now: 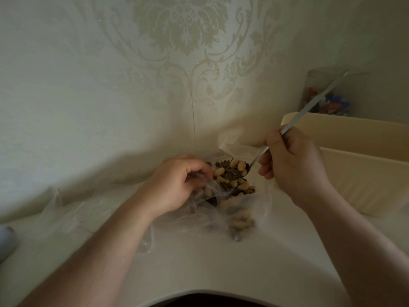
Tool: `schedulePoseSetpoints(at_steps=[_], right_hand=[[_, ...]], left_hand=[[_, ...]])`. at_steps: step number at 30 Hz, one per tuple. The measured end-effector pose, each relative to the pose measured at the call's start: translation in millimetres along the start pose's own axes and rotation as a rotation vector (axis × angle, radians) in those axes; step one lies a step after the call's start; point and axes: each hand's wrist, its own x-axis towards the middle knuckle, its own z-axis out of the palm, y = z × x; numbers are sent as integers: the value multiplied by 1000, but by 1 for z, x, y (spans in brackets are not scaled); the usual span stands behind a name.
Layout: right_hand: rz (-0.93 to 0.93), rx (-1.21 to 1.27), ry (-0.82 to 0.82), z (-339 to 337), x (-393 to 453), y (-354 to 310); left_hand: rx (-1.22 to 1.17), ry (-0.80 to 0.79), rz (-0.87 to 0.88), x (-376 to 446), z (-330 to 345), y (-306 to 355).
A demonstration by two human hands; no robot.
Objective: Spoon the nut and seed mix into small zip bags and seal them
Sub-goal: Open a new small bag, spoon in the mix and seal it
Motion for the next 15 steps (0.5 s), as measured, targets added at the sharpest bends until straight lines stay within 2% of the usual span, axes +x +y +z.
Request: schedulePoseSetpoints(at_steps=[8, 15], right_hand=[[5, 9, -3, 1, 0, 1], [11, 6, -11, 1, -1, 1]], left_hand=[[95, -61, 13, 0, 0, -1], [270, -74, 54, 1, 1, -1]])
